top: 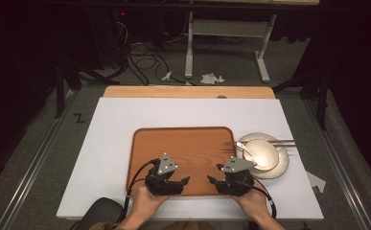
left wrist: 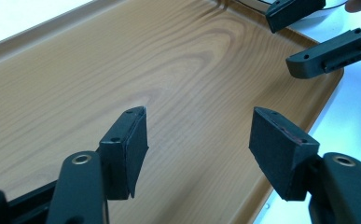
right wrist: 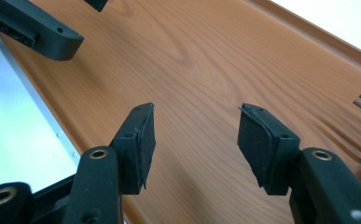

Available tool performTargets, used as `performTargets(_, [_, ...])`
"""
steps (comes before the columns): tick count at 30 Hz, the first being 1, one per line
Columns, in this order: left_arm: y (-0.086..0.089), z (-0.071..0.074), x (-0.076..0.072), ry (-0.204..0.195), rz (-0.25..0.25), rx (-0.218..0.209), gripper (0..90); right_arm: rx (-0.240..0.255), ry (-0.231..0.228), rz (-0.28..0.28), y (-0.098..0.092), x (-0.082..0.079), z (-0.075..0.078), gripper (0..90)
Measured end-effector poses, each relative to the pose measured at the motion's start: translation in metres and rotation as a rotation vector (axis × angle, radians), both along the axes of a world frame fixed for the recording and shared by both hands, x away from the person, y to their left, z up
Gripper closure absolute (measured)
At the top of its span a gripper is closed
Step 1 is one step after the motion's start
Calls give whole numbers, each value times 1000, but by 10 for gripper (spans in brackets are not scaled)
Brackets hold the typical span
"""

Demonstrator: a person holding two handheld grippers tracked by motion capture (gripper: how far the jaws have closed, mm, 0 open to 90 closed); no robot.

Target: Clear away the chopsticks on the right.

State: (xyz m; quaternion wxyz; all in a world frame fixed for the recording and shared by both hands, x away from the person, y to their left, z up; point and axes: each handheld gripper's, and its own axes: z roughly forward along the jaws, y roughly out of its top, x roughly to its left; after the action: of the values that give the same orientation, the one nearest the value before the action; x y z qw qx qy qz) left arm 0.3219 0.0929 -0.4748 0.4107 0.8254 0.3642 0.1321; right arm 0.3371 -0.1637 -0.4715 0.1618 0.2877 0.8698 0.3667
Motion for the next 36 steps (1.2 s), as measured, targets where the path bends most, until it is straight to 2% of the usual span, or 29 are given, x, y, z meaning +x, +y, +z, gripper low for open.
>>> performTargets(2, [0, 0, 0, -1, -1, 0, 370, 5, 7, -4, 0, 0, 0, 470])
performTargets(7, [1, 0, -1, 0, 3, -3, 370, 30, -45, 16, -2, -5, 4, 490])
performTargets(14, [1, 0, -1, -2, 5, -1, 370, 59, -51, 25, -6, -8, 13, 455])
performTargets(15, [1, 0, -1, -4, 4, -2, 370, 70, -64, 32, -7, -8, 15, 455])
performTargets(20, [2, 1, -1, -4, 8, -6, 370, 55, -65, 21, -11, -10, 22, 452])
performTargets(26, [2, 1, -1, -2, 7, -5, 369, 61, -71, 15, -15, -11, 26, 451])
performTargets(36, [2, 1, 0, -3, 9, -5, 369, 97, -85, 2, -28, -9, 34, 434])
